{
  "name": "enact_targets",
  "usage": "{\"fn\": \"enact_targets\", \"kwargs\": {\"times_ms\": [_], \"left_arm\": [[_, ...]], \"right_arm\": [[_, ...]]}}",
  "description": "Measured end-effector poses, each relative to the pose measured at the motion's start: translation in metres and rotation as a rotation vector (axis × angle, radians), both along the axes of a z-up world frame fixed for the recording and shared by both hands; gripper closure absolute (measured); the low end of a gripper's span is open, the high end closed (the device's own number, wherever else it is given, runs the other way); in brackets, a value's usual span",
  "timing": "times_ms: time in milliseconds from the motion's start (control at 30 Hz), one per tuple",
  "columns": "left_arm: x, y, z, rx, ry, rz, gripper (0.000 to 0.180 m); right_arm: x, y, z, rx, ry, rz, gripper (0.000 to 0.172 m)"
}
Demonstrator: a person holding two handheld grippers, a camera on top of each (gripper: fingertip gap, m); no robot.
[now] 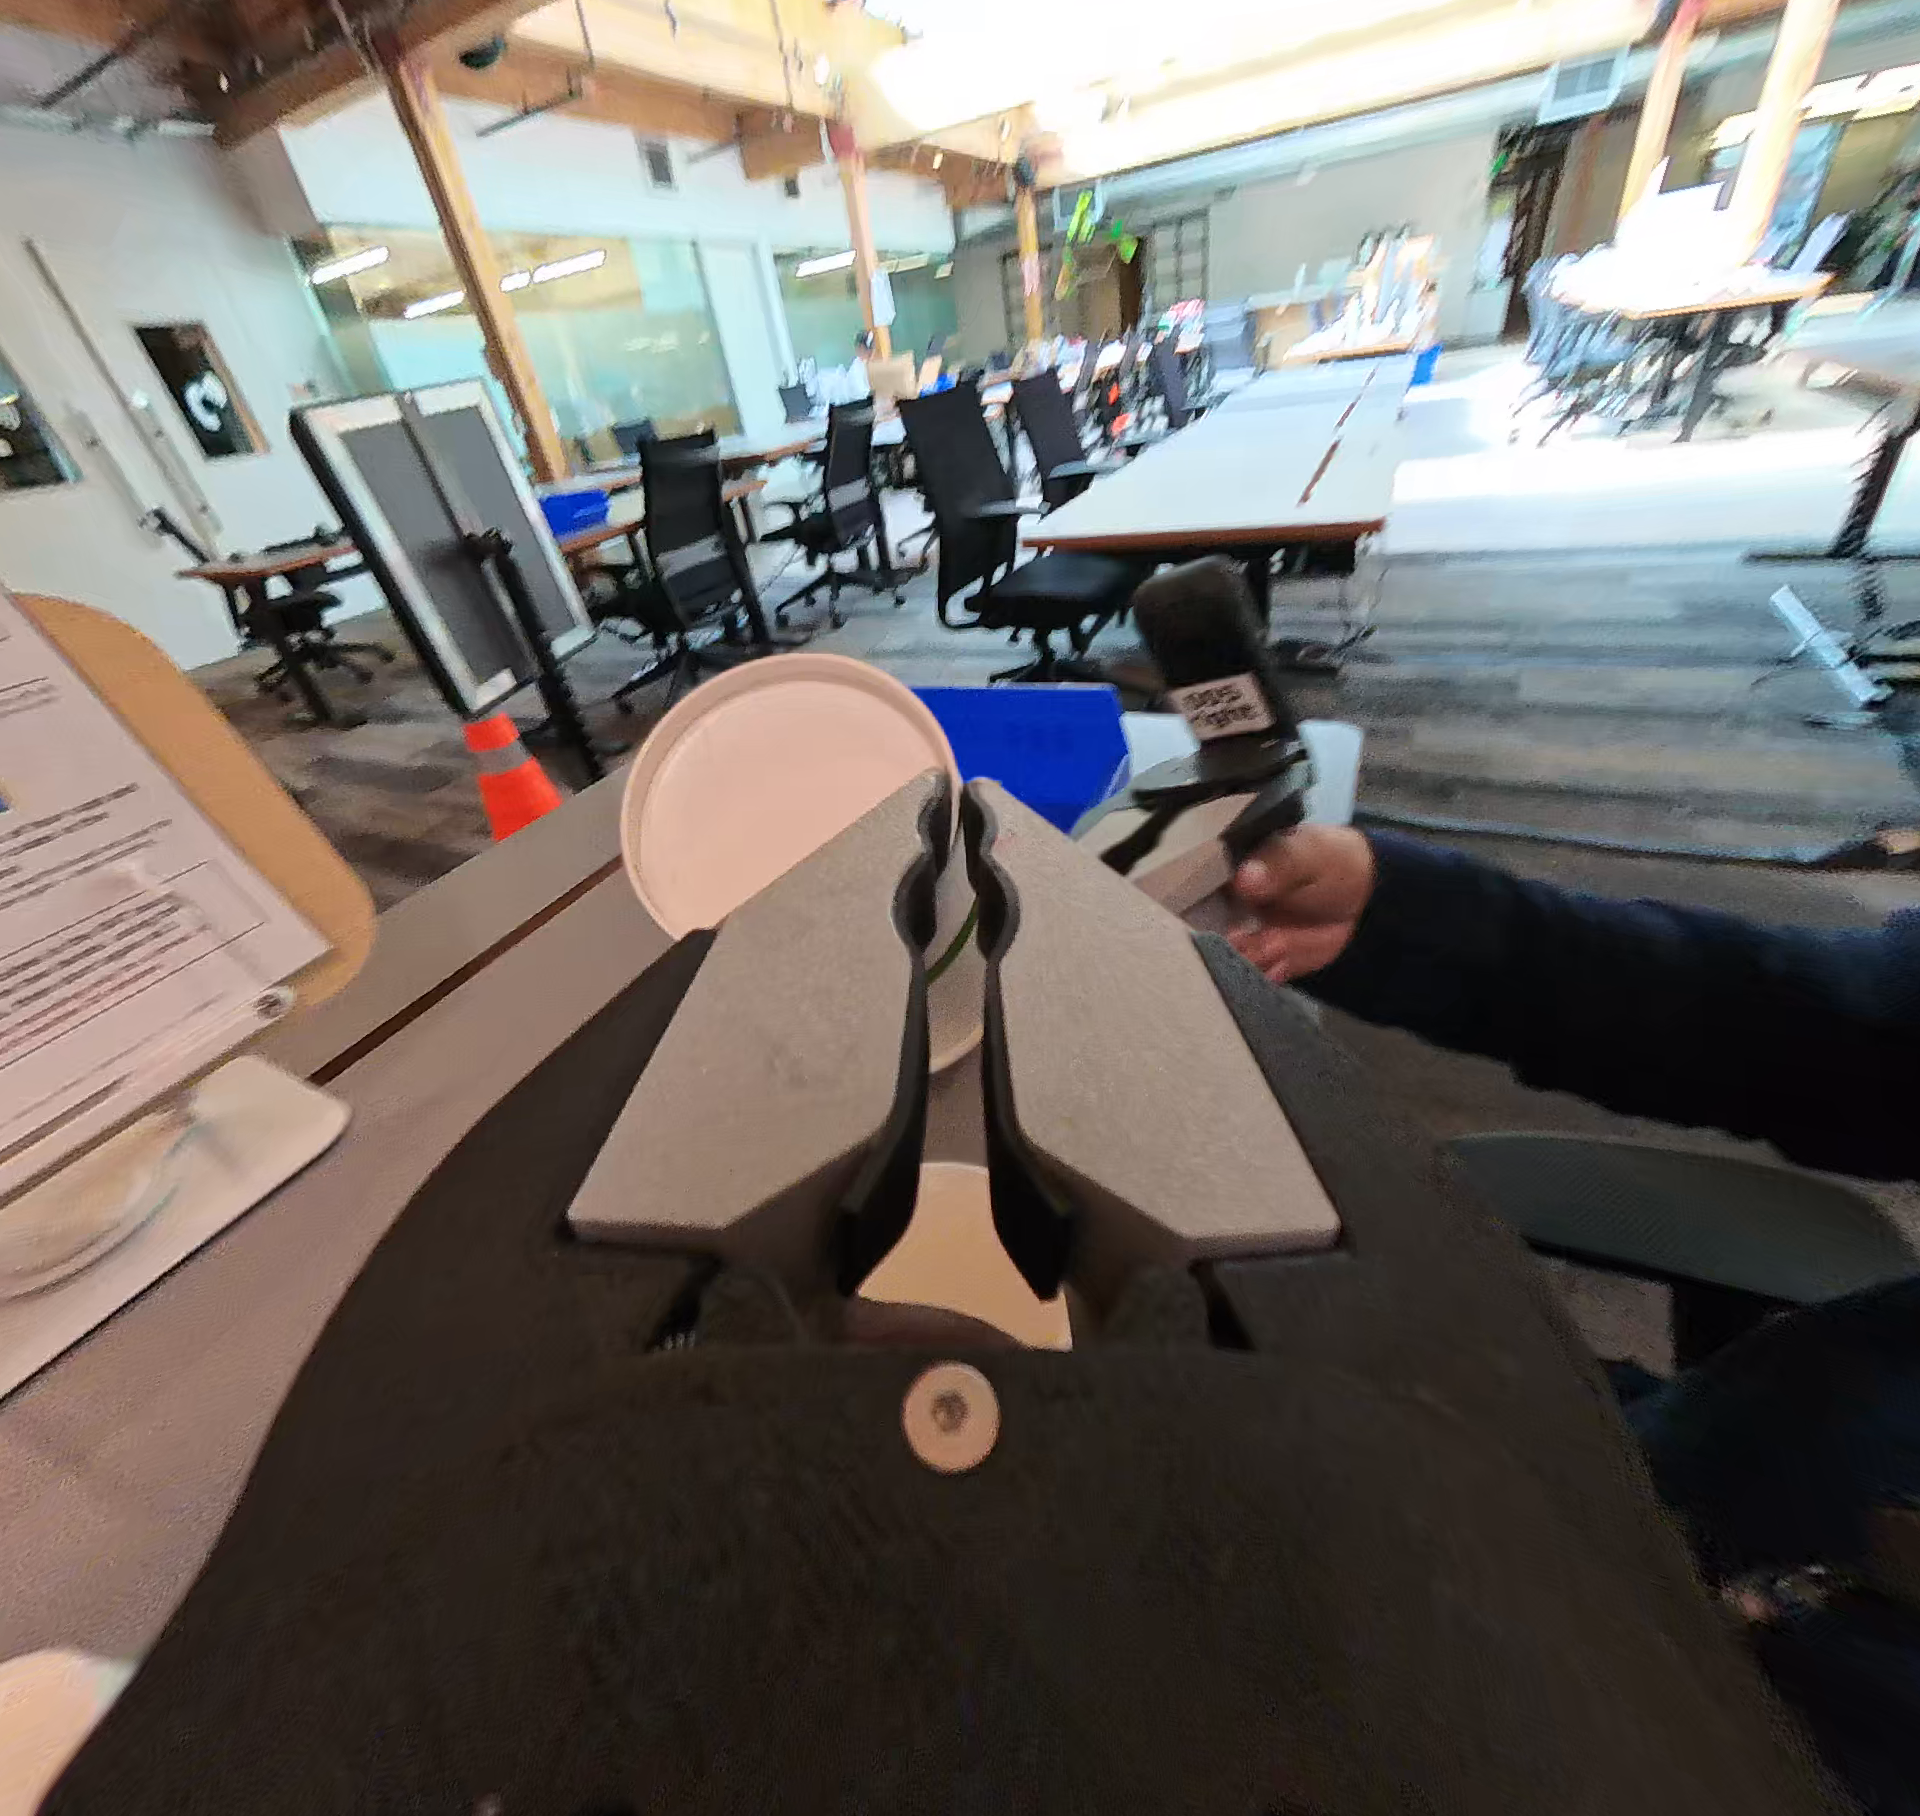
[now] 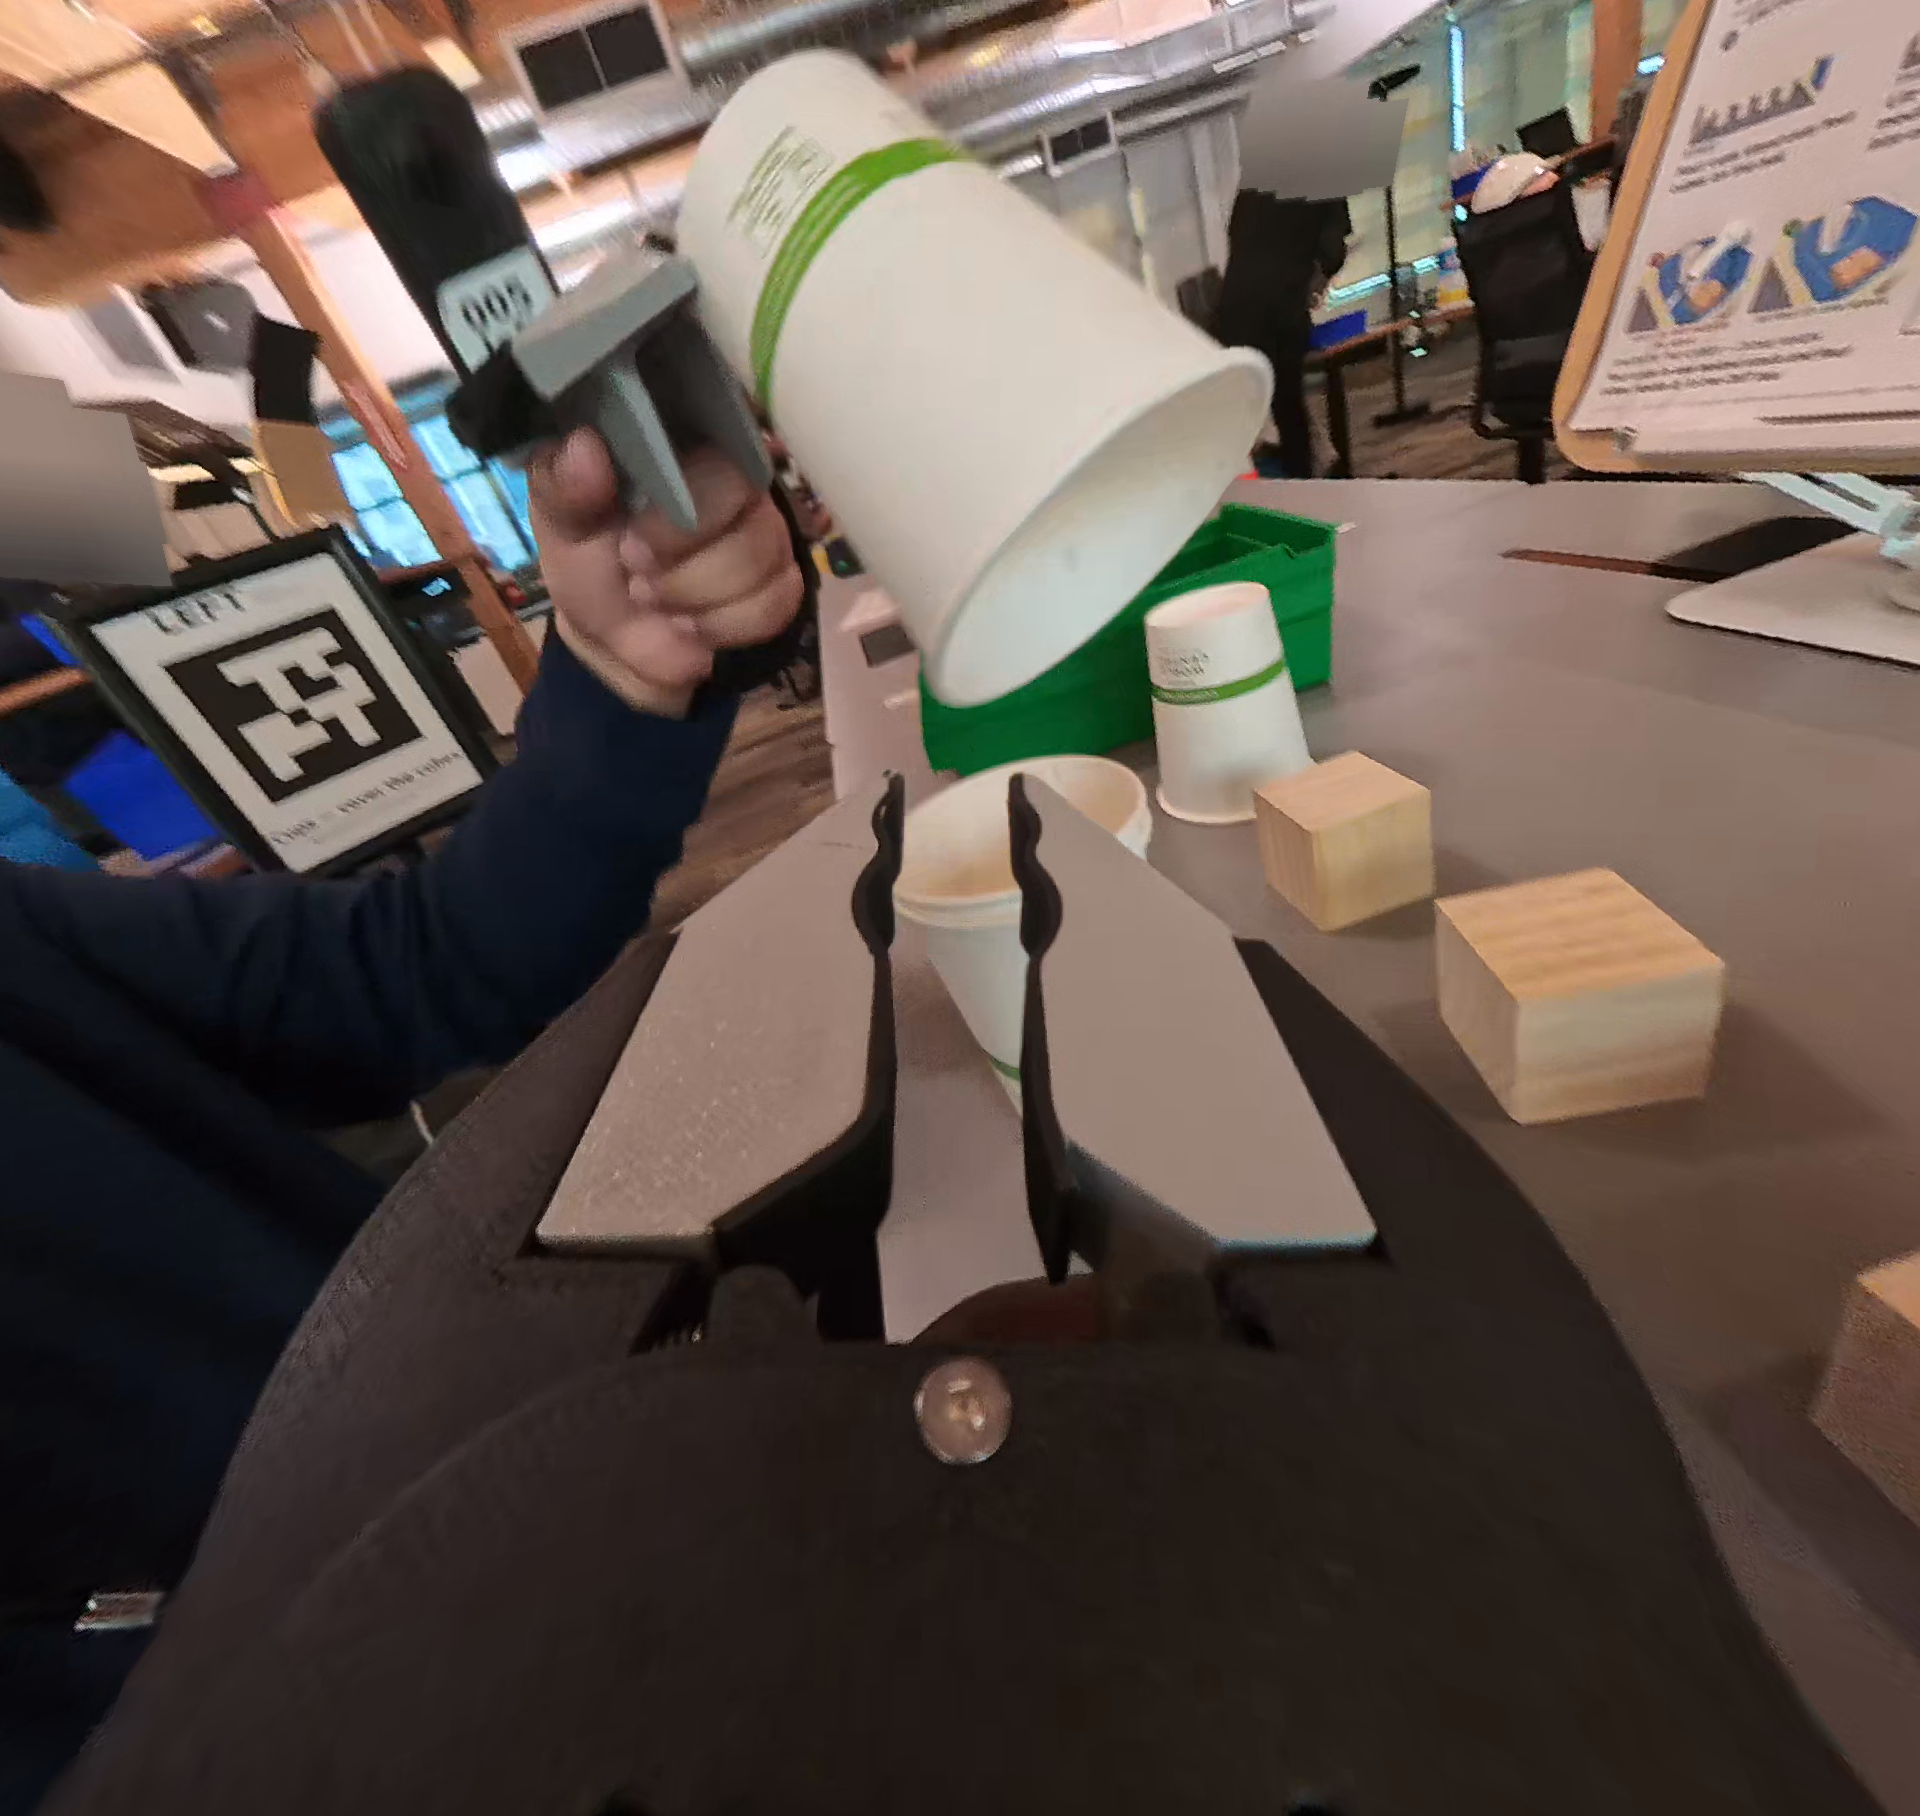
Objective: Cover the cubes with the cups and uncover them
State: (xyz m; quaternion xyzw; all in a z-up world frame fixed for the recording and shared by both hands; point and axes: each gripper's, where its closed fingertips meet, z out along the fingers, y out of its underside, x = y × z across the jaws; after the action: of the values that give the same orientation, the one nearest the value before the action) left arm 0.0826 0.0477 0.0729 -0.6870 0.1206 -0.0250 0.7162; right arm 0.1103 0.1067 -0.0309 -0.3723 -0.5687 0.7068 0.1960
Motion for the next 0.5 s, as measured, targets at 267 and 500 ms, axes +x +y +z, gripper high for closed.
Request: {"fn": "enact_targets", "kwargs": {"times_ms": [267,500], "left_arm": [[0.014,-0.025,-0.028,0.039,-0.12,-0.057,0.18],[0.002,-0.038,-0.084,-0.103,-0.301,-0.096,0.18]], "right_arm": [[-0.006,-0.017,0.023,-0.084,0.056,0.055,0.166],[-0.013,-0.02,0.044,-0.025,0.056,0.09,0.171]]}}
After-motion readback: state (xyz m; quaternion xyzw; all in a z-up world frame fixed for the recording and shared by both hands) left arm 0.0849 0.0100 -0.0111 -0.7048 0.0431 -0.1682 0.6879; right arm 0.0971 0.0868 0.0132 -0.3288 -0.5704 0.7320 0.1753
